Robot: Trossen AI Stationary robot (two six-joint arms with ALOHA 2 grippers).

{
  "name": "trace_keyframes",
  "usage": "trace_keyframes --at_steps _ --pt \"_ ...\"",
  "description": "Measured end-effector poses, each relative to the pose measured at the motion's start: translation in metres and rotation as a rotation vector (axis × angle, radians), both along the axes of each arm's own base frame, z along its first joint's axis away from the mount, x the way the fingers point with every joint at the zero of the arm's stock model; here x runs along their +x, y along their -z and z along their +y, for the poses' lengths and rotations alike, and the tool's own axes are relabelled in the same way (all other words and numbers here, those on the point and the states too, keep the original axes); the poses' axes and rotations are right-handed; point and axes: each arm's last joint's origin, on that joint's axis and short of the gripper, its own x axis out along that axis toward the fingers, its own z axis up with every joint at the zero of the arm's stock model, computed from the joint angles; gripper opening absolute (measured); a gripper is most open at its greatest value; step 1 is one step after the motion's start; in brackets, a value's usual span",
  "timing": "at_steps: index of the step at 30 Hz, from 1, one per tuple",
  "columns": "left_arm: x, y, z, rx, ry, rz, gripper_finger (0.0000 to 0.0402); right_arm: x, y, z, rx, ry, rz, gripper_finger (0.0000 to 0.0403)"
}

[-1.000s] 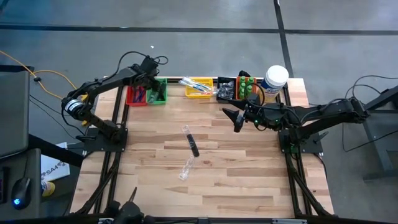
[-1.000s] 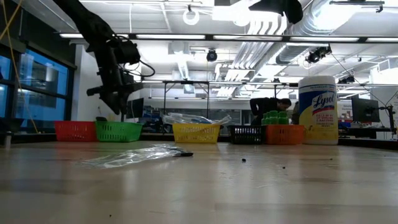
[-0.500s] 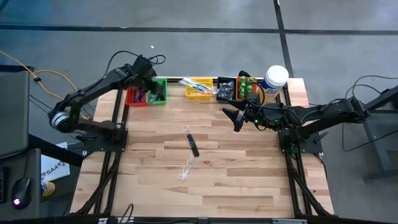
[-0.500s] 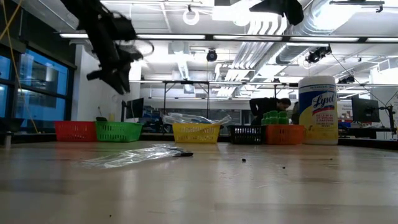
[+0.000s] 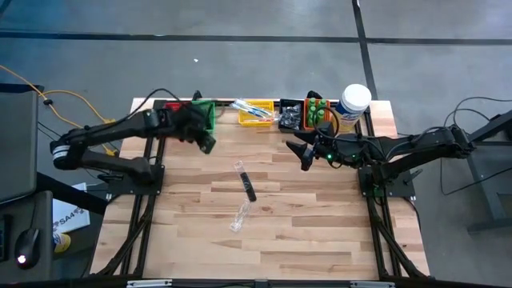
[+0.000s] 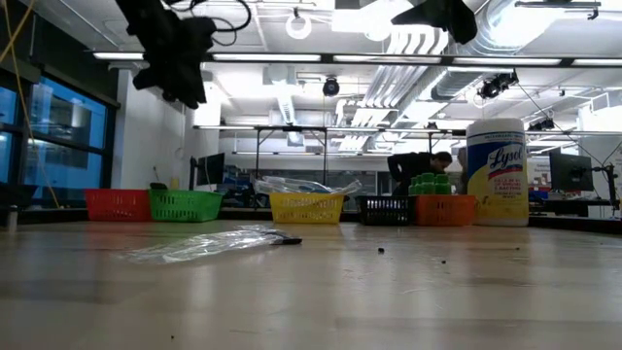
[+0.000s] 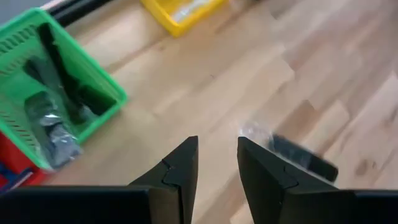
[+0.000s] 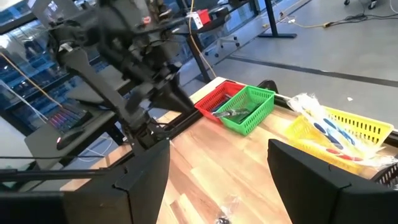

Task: Pick & Place Travel size toiletries
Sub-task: Put the black comb into the green bin

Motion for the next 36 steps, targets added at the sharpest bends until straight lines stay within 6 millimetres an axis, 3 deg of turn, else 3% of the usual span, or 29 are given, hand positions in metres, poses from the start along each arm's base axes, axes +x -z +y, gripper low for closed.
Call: trace_keyframes --at_steps 9,18,29,36 --pt "0.012 0.001 -0.047 0.044 0.1 0.016 0.0108 0.0 0.001 0.0 0.039 0.004 -0.007 0.0258" --pt "0.015 0.002 -0.07 0.137 0.193 0.027 0.0108 0.003 0.004 0.001 0.09 0.006 -0.016 0.0258" --pt "0.024 0.055 -0.076 0.044 0.326 -0.177 0.0108 0.017 0.014 0.006 0.203 -0.042 -0.027 0.0258" --pt "0.026 0.081 -0.078 -0.027 0.328 -0.216 0.0108 0.041 0.043 0.022 0.284 -0.057 0.04 0.0258"
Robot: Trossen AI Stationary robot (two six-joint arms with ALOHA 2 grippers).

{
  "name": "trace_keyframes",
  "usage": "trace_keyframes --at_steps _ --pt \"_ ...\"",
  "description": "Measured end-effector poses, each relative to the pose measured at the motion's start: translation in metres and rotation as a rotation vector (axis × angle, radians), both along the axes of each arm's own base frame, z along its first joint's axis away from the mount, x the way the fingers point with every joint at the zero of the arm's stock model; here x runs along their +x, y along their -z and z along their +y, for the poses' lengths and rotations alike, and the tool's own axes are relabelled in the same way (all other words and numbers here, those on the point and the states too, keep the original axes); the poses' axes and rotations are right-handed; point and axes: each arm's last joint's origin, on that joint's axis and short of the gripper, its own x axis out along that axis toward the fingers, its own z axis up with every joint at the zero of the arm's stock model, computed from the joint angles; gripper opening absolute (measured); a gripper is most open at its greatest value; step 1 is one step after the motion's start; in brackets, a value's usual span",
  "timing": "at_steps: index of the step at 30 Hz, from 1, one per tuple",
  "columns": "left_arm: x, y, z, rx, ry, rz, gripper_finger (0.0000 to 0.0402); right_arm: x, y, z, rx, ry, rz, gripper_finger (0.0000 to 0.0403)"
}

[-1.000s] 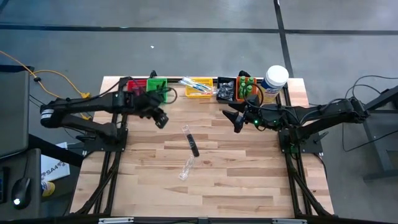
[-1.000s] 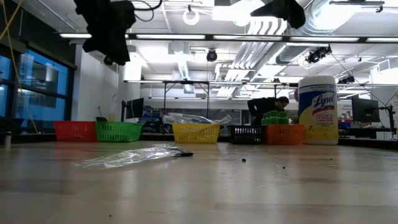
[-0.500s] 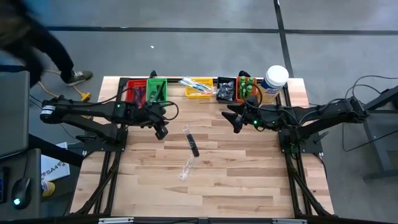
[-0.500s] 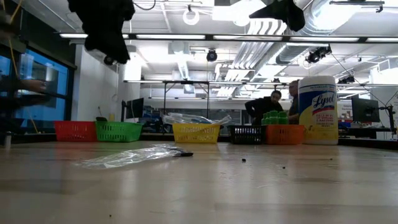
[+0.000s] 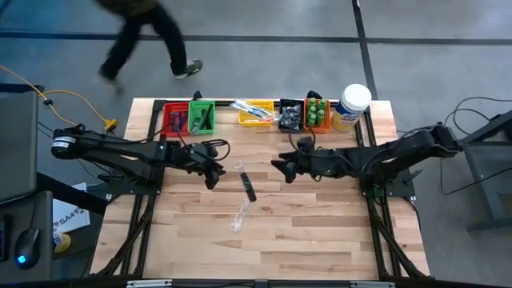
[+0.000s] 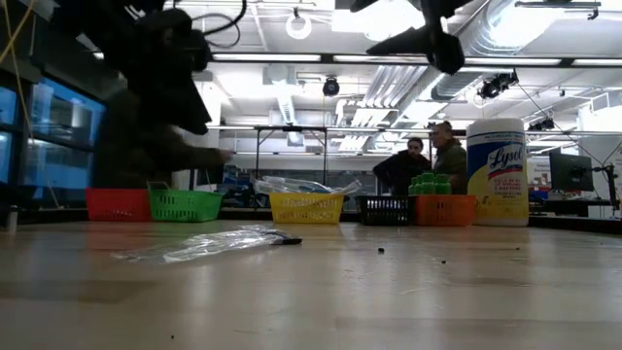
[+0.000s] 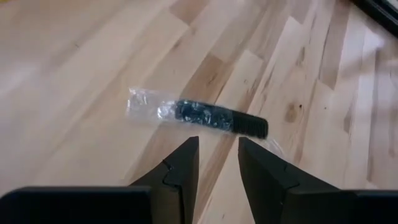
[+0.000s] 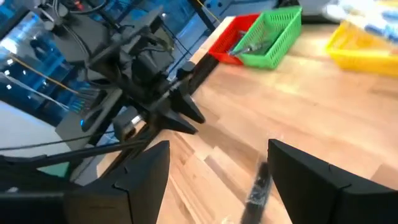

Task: Pick & Place Travel size toiletries
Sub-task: Put the black comb into the green bin

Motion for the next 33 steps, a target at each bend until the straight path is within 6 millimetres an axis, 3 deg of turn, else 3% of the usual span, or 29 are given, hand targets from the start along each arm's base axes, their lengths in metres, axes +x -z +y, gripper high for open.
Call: trace_keyframes --at_steps 5,12,25,33 --pt "0.005 0.008 -0.001 -0.046 -0.003 -0.046 0.0108 0.014 0.021 0.004 0.084 0.037 0.039 0.0258" --pt "0.011 0.007 -0.002 -0.066 0.026 -0.092 0.0108 0.02 0.031 -0.012 0.168 0.222 0.023 0.0258" --pt "0.012 0.006 -0.001 -0.134 -0.06 -0.115 0.0108 0.016 0.029 -0.034 0.151 0.209 0.07 0.0258" --pt "0.013 0.005 0.0 -0.165 -0.116 -0.138 0.0108 0.004 0.006 -0.053 -0.011 0.152 0.051 0.0258"
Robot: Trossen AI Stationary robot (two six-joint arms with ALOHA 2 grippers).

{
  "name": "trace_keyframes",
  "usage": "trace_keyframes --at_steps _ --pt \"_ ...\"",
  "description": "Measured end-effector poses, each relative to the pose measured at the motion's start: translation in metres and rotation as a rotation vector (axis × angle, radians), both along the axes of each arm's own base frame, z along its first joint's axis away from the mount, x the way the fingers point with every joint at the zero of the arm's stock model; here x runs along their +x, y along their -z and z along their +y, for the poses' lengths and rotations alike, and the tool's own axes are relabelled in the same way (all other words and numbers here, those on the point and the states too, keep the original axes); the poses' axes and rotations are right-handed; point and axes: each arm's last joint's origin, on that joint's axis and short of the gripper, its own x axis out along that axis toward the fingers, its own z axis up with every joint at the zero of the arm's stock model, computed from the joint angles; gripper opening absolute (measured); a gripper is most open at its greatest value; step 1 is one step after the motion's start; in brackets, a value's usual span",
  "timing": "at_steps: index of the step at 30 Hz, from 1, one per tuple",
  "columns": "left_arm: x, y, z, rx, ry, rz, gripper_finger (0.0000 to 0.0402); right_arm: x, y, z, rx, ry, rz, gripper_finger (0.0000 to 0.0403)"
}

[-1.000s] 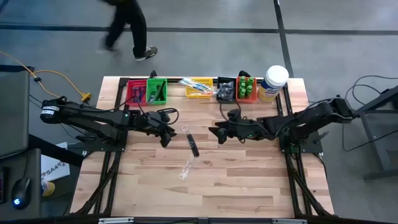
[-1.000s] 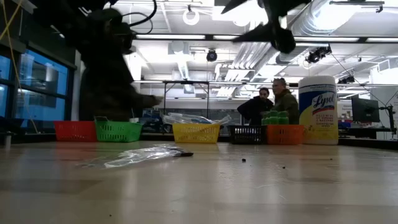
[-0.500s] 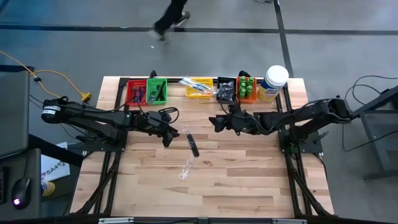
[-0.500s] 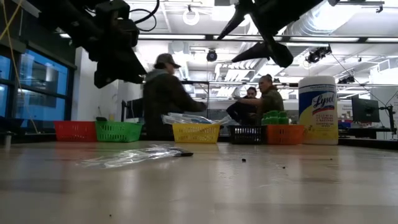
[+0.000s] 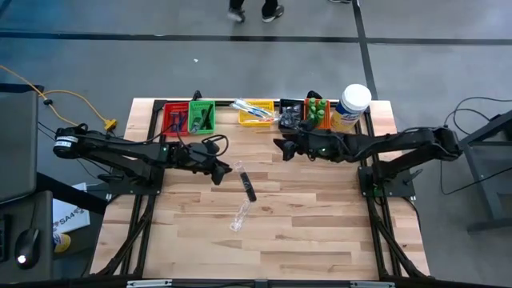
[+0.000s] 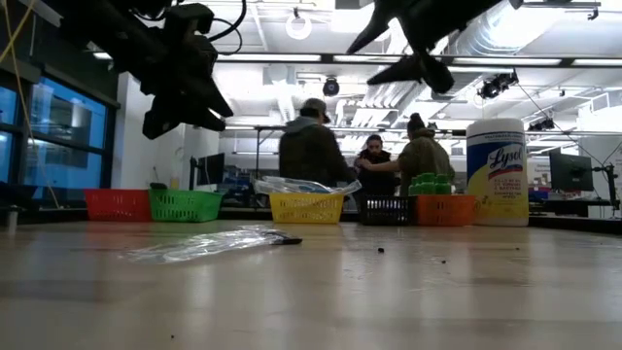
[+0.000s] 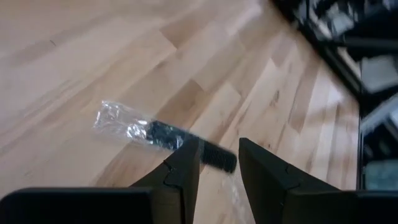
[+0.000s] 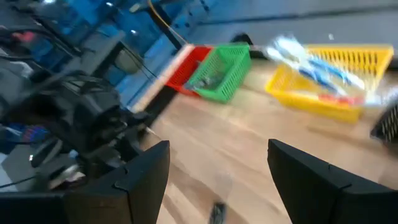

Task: Pick & Place Travel size toiletries
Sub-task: Put the black comb into the green bin

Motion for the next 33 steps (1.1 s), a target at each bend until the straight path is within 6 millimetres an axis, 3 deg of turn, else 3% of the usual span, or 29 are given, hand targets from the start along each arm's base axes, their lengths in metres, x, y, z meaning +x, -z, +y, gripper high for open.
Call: trace_keyframes --at_steps 7,11,15,25,33 --pt "0.002 0.0 0.004 -0.077 -0.193 -0.039 0.0108 -0.023 -0.017 -0.013 -0.096 0.002 0.045 0.0258" --pt "0.007 0.004 0.003 -0.116 -0.219 -0.039 0.0108 -0.038 -0.018 -0.019 -0.11 0.015 0.119 0.0258" --pt "0.016 0.02 0.003 -0.203 -0.272 0.015 0.0108 -0.047 -0.019 -0.023 -0.096 -0.026 0.162 0.0258" --pt "0.074 0.034 0.001 -0.238 -0.232 0.162 0.0108 -0.049 -0.015 -0.025 -0.152 -0.115 0.244 0.0258" --pt "0.101 0.045 -0.001 -0.233 -0.227 0.386 0.0108 -0.05 -0.015 -0.025 -0.18 -0.138 0.266 0.0258"
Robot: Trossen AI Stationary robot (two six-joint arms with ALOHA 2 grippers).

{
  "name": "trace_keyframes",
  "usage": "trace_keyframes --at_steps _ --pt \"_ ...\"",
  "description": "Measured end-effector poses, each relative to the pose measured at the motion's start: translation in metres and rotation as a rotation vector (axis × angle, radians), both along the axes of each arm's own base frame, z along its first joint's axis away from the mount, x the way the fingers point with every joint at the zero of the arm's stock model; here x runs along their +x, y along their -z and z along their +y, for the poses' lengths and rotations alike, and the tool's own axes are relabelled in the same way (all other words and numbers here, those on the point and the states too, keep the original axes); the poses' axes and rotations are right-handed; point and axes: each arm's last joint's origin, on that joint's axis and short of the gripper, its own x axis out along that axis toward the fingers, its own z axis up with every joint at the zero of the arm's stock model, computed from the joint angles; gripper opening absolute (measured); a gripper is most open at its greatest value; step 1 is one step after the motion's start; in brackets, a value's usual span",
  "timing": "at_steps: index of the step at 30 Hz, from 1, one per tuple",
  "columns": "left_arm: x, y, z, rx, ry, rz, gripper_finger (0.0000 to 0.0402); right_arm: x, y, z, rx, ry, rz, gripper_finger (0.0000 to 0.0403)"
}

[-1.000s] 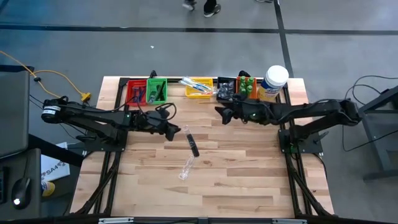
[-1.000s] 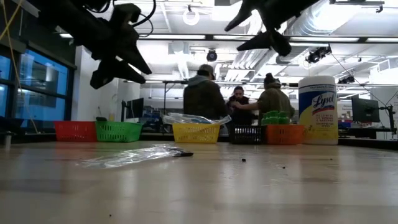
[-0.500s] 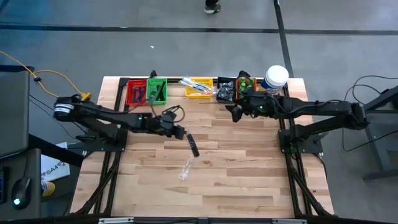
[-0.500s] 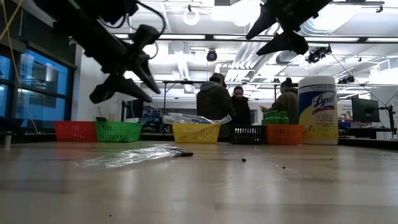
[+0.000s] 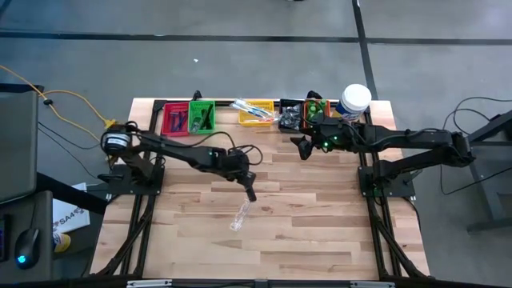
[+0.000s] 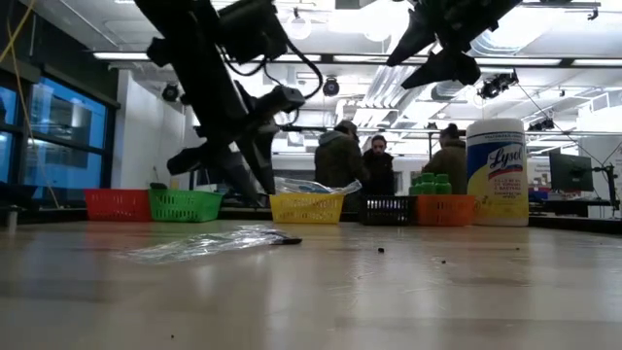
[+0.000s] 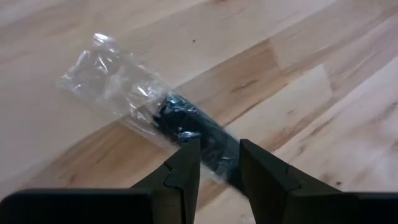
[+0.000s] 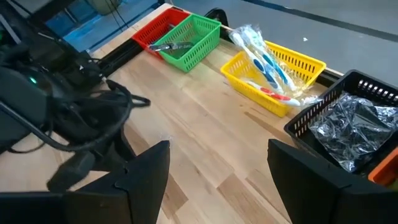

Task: Pick & Place Travel size toiletries
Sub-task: Put the black comb into the green bin

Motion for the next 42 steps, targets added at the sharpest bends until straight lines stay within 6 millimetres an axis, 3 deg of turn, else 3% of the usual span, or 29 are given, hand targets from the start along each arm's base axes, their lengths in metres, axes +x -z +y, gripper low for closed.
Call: trace_keyframes --at_steps 5,10,20,27,33,42 --pt "0.008 0.009 0.0 0.017 0.018 0.013 0.0108 0.0 0.0 0.001 0.027 -0.037 -0.003 0.0258" --pt "0.003 0.024 0.0 0.013 0.016 0.123 0.0108 -0.001 0.004 0.006 0.136 -0.059 0.001 0.0258" --pt "0.004 0.024 0.001 0.046 0.029 0.121 0.0108 0.005 0.015 0.033 0.286 -0.078 0.048 0.0258" --pt "0.002 0.026 0.001 0.07 0.047 0.135 0.0108 0.034 0.045 0.057 0.391 -0.074 0.106 0.0258" --pt "-0.004 0.034 0.002 0.091 0.037 0.159 0.0108 0.065 0.07 0.077 0.507 -0.05 0.045 0.0258" --pt "-0.009 0.04 0.002 0.126 0.072 0.167 0.0108 0.096 0.117 0.087 0.653 0.023 0.048 0.0258"
